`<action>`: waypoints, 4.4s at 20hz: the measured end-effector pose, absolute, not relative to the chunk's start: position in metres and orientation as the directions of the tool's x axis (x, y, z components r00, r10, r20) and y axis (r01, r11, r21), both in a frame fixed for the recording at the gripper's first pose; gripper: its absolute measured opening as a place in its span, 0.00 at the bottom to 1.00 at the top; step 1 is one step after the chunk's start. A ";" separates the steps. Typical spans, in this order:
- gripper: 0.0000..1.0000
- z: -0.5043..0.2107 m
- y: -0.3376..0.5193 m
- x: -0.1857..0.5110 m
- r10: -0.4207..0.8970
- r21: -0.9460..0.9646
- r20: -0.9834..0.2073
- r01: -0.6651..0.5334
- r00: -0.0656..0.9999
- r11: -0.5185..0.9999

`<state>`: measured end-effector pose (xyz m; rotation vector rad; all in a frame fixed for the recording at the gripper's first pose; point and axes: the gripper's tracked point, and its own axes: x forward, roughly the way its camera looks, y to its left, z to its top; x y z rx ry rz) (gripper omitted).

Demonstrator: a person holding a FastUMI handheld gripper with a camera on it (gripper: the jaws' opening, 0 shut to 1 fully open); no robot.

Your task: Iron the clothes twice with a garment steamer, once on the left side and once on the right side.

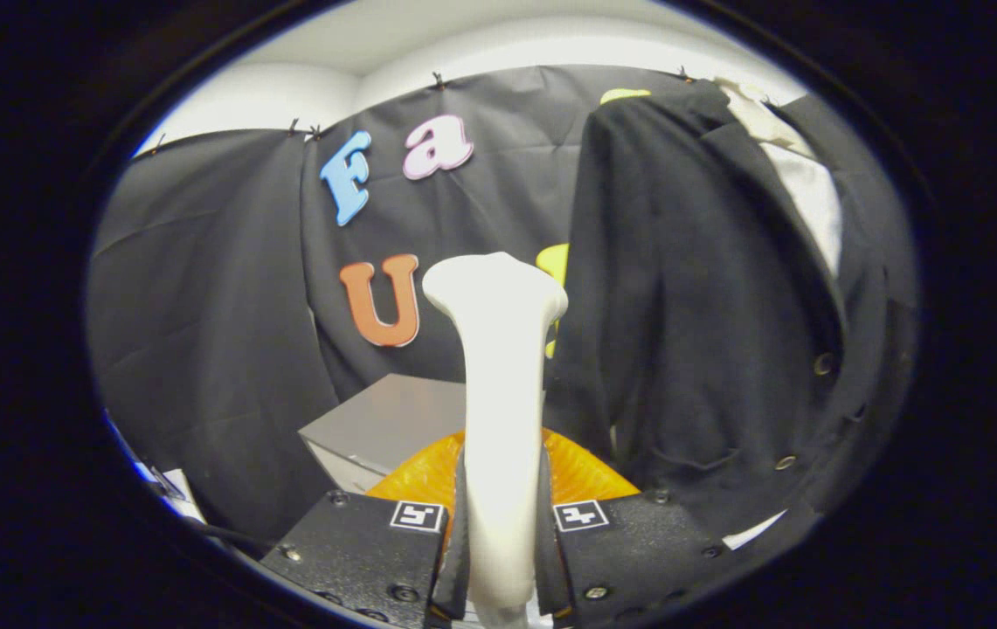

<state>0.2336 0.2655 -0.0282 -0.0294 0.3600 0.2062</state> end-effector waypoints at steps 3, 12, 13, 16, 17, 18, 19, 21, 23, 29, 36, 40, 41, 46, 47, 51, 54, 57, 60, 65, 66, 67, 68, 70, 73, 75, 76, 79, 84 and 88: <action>0.33 0.001 0.231 0.213 0.144 -0.035 -0.282 -0.160 0.949 0.986; 0.32 0.106 0.150 0.218 -0.009 -0.046 0.035 0.011 0.999 0.999; 0.32 0.109 0.138 0.222 -0.025 -0.052 0.056 0.028 0.998 0.998; 0.32 0.129 0.114 0.233 -0.064 -0.060 0.115 0.071 0.991 0.996; 0.32 0.133 0.108 0.237 -0.072 -0.071 0.129 0.082 0.989 0.994; 0.32 0.129 0.105 0.241 -0.073 -0.081 0.123 0.084 0.990 0.993; 0.33 0.123 0.105 0.243 -0.065 -0.077 0.114 0.074 0.991 0.994; 0.32 0.109 0.101 0.248 -0.067 -0.089 0.084 0.075 0.994 0.993; 0.32 0.099 0.094 0.250 -0.079 -0.091 0.060 0.085 0.995 0.992; 0.32 0.076 0.085 0.240 -0.095 -0.099 0.005 0.095 0.995 0.991; 0.33 0.039 0.074 0.219 -0.113 -0.142 -0.073 0.102 0.991 0.985; 0.33 0.018 0.061 0.211 -0.134 -0.135 -0.112 0.118 0.985 0.984; 0.33 0.013 0.059 0.209 -0.138 -0.139 -0.120 0.121 0.983 0.983; 0.33 -0.008 0.051 0.198 -0.153 -0.174 -0.157 0.125 0.976 0.977; 0.33 -0.012 0.049 0.196 -0.155 -0.181 -0.163 0.125 0.974 0.975; 0.32 -0.028 0.044 0.186 -0.165 -0.182 -0.205 0.129 0.965 0.975; 0.33 -0.037 0.041 0.180 -0.170 -0.199 -0.221 0.126 0.960 0.972; 0.33 -0.054 0.037 0.173 -0.177 -0.218 -0.251 0.123 0.952 0.968; 0.33 -0.072 0.033 0.165 -0.187 -0.223 -0.300 0.121 0.935 0.967; 0.33 -0.093 0.029 0.156 -0.204 -0.242 -0.342 0.124 0.917 0.962; 0.33 -0.098 0.029 0.155 -0.206 -0.246 -0.352 0.122 0.913 0.962; 0.33 -0.103 0.029 0.153 -0.208 -0.251 -0.361 0.120 0.909 0.960; 0.33 -0.108 0.030 0.151 -0.212 -0.258 -0.369 0.119 0.905 0.959; 0.33 -0.120 0.027 0.146 -0.219 -0.275 -0.384 0.115 0.897 0.954; 0.33 -0.144 0.025 0.135 -0.229 -0.297 -0.434 0.102 0.871 0.950; 0.33 -0.155 0.023 0.130 -0.240 -0.303 -0.457 0.104 0.856 0.947; 0.33 -0.159 0.022 0.130 -0.247 -0.308 -0.465 0.107 0.850 0.945; 0.32 -0.175 0.021 0.124 -0.263 -0.324 -0.491 0.107 0.830 0.940; 0.33 -0.213 0.026 0.111 -0.264 -0.318 -0.562 0.090 0.784 0.944; 0.33 -0.235 0.022 0.097 -0.283 -0.330 -0.599 0.091 0.749 0.940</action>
